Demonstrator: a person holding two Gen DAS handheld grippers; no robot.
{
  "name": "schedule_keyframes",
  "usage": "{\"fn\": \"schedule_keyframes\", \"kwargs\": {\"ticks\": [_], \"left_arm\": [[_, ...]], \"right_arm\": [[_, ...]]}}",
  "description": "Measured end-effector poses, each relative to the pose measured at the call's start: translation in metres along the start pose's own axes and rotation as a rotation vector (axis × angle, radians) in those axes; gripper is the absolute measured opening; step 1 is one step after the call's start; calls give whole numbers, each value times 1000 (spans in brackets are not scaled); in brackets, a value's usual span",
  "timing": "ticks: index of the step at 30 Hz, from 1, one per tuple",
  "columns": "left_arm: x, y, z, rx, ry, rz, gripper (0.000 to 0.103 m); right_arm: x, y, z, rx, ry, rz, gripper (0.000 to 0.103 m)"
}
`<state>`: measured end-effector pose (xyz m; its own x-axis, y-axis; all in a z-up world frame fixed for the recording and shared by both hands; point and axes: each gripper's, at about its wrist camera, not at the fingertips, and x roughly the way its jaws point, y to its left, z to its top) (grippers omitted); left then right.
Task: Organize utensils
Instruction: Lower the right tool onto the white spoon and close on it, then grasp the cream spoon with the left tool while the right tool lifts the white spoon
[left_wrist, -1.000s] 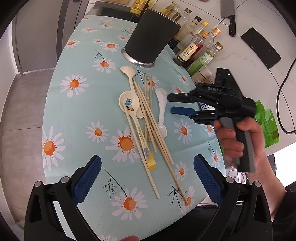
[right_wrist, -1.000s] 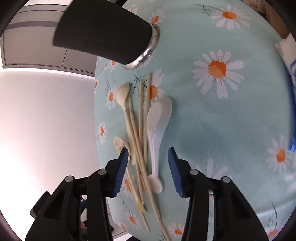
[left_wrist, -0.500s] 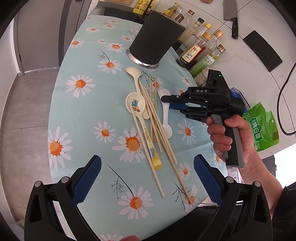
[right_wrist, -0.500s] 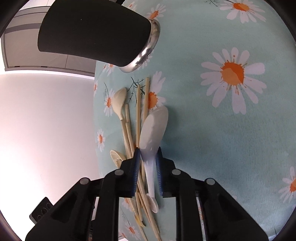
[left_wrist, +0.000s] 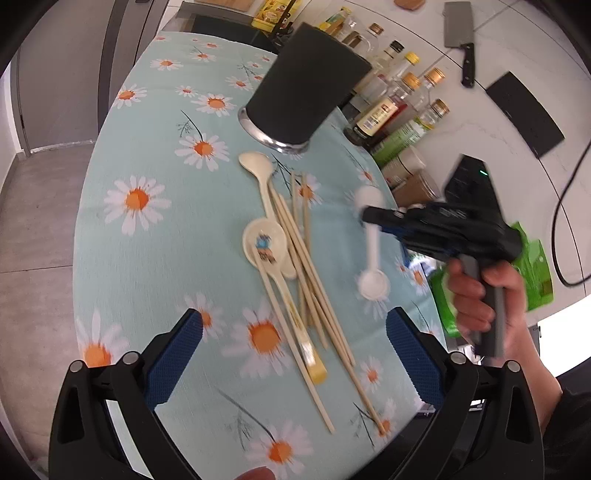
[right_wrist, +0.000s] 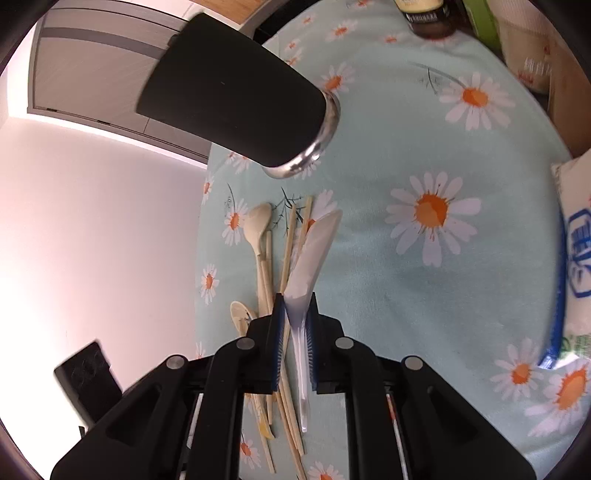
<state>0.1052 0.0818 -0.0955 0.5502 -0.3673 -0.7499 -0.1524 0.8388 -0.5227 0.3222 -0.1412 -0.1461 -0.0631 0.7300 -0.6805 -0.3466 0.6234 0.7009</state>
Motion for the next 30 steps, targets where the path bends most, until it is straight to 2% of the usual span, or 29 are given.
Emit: {"fn": "schedule_keyframes", "kwargs": {"ticks": [2, 5, 8, 9, 13, 18, 20, 22, 24, 26, 30], "left_arm": [[12, 15, 13, -42, 12, -15, 86], [23, 31, 29, -100, 17, -60, 81], [37, 38, 45, -105, 30, -81, 75], [42, 39, 49, -99, 42, -83, 73], [57, 39, 56, -44, 95, -44, 53], [68, 34, 62, 1, 121, -45, 41], [74, 28, 62, 35, 152, -45, 29], [76, 22, 61, 76, 165, -33, 27], [79, 17, 60, 116, 180, -19, 21], [81, 15, 60, 130, 181, -1, 13], [82, 13, 62, 136, 173, 3, 7]], "right_arm": [[-9, 3, -2, -13, -8, 4, 12], [-28, 12, -10, -41, -26, 6, 12], [-41, 20, -20, -54, -39, 7, 12], [-45, 21, -23, -58, -45, 3, 12], [-68, 24, -33, -60, -70, -1, 12], [-85, 31, -45, -67, -91, 5, 12], [-84, 32, -46, -66, -93, 5, 12], [-86, 33, -47, -63, -95, 5, 12], [-86, 34, -48, -65, -96, 4, 12], [-88, 34, -50, -65, -97, 3, 12], [-88, 37, -52, -70, -96, -4, 12]]}}
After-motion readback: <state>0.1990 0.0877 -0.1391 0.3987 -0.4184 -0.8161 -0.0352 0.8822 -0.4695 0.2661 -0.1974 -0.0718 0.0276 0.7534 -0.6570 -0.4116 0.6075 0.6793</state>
